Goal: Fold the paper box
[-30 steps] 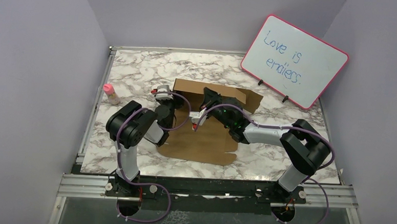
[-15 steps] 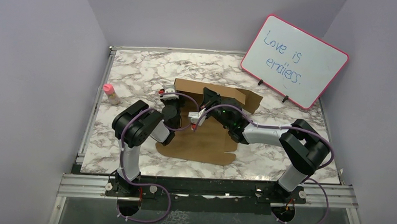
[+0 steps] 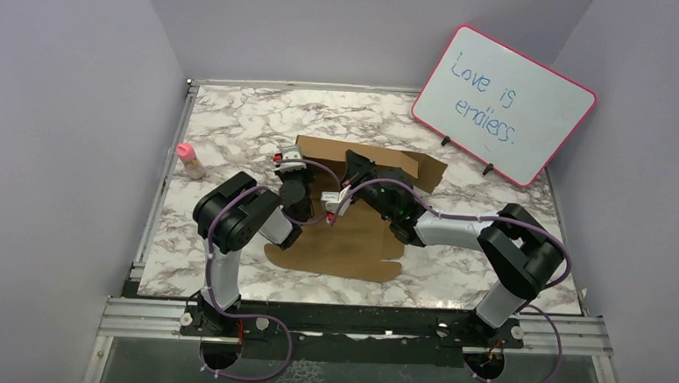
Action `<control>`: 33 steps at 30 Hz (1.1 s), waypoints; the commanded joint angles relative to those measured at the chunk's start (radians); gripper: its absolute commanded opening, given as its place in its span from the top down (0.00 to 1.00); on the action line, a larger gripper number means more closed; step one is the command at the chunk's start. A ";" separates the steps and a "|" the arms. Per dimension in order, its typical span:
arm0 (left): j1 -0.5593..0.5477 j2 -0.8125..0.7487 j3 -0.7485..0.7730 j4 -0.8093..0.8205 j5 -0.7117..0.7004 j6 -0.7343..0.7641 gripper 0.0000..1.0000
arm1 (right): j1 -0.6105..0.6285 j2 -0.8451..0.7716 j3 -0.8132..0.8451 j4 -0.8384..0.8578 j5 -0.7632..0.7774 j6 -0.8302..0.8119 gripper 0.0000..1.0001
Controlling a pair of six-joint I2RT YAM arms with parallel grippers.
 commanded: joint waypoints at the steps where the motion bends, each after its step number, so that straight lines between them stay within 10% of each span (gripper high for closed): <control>1: 0.041 0.019 0.014 0.113 -0.275 0.059 0.71 | 0.009 0.022 -0.028 -0.128 0.023 0.038 0.99; 12: 0.047 -0.005 0.027 -0.034 -0.374 -0.024 0.76 | 0.009 0.023 -0.031 -0.121 0.024 0.049 0.99; 33: 0.053 -0.142 -0.205 0.117 0.095 -0.073 0.49 | 0.009 0.049 -0.010 -0.085 0.031 0.042 0.99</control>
